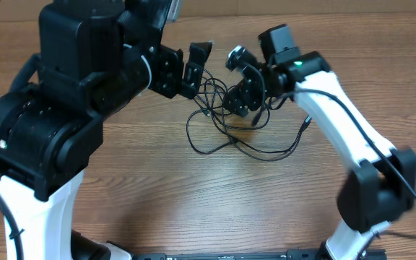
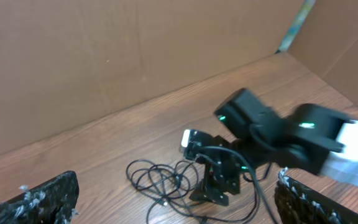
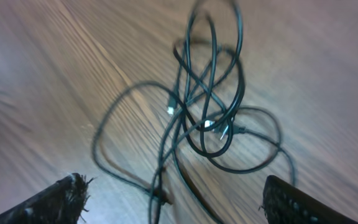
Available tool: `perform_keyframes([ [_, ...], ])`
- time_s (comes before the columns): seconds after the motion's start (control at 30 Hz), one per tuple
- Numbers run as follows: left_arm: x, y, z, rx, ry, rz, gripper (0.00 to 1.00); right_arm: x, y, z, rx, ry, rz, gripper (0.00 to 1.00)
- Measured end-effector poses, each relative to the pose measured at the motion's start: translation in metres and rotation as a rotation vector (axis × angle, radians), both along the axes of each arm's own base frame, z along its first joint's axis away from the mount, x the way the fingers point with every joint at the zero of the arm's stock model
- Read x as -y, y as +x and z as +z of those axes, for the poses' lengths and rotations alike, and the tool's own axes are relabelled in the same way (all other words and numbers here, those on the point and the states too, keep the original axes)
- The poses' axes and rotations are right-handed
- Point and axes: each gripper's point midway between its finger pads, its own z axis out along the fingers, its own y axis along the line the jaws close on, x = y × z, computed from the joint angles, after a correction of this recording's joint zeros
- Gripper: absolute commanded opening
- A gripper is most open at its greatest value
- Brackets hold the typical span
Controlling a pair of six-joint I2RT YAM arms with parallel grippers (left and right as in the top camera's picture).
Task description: Untangle cables
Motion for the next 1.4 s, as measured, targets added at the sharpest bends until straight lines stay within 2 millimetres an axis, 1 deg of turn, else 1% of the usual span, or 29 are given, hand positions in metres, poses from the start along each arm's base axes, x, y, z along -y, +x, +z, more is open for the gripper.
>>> perform_keyframes([
  [0.03, -0.002, -0.002, 0.000, -0.002, 0.005, 0.006, 0.99, -0.001, 0.002, -0.012, -0.019, -0.009, 0.006, 0.87],
  [0.1, -0.006, -0.005, -0.001, -0.007, 0.014, 0.018, 1.00, -0.003, 0.009, -0.041, -0.054, -0.027, 0.015, 0.78],
  [0.13, -0.007, -0.006, -0.002, -0.011, 0.018, 0.021, 1.00, -0.004, 0.012, -0.050, -0.059, -0.030, 0.016, 0.73],
  [0.17, -0.009, -0.006, -0.004, -0.018, 0.023, 0.025, 1.00, -0.007, 0.017, -0.054, -0.043, -0.028, 0.018, 0.70],
  [0.2, -0.009, -0.007, -0.006, -0.023, 0.028, 0.028, 1.00, -0.009, 0.024, -0.056, -0.019, -0.026, 0.013, 0.70],
  [0.27, -0.011, -0.007, -0.008, -0.030, 0.034, 0.032, 1.00, -0.015, 0.038, -0.052, 0.039, -0.011, -0.008, 0.72],
  [0.33, -0.011, -0.008, -0.009, -0.036, 0.038, 0.032, 1.00, -0.022, 0.055, -0.041, 0.112, 0.016, -0.037, 0.72],
  [0.4, -0.011, -0.009, -0.011, -0.042, 0.041, 0.033, 1.00, -0.027, 0.062, -0.037, 0.136, 0.034, -0.062, 0.70],
  [0.5, -0.012, -0.009, -0.012, -0.045, 0.044, 0.034, 1.00, -0.029, 0.063, -0.036, 0.138, 0.037, -0.079, 0.69],
  [0.57, -0.012, -0.010, -0.013, -0.051, 0.047, 0.034, 1.00, -0.027, 0.065, -0.039, 0.134, 0.031, -0.094, 0.68],
  [0.6, -0.012, -0.010, -0.013, -0.053, 0.048, 0.034, 1.00, -0.027, 0.065, -0.042, 0.128, 0.025, -0.101, 0.65],
  [0.67, -0.013, -0.010, -0.014, -0.056, 0.049, 0.034, 1.00, -0.025, 0.066, -0.050, 0.114, 0.014, -0.111, 0.62],
  [0.8, -0.013, -0.011, -0.015, -0.059, 0.051, 0.034, 1.00, -0.023, 0.066, -0.074, 0.074, -0.014, -0.119, 0.62],
  [0.87, -0.013, -0.011, -0.016, -0.063, 0.053, 0.034, 1.00, -0.023, 0.066, -0.080, 0.066, -0.019, -0.120, 0.62],
  [1.07, -0.017, -0.014, -0.022, -0.087, 0.072, 0.043, 1.00, -0.025, 0.071, -0.078, 0.090, -0.010, -0.122, 0.61],
  [1.17, -0.018, -0.015, -0.024, -0.096, 0.078, 0.045, 1.00, -0.026, 0.079, -0.074, 0.122, -0.001, -0.134, 0.57],
  [1.4, -0.019, -0.015, -0.025, -0.098, 0.082, 0.050, 1.00, -0.026, 0.090, -0.069, 0.155, 0.012, -0.179, 0.55],
])
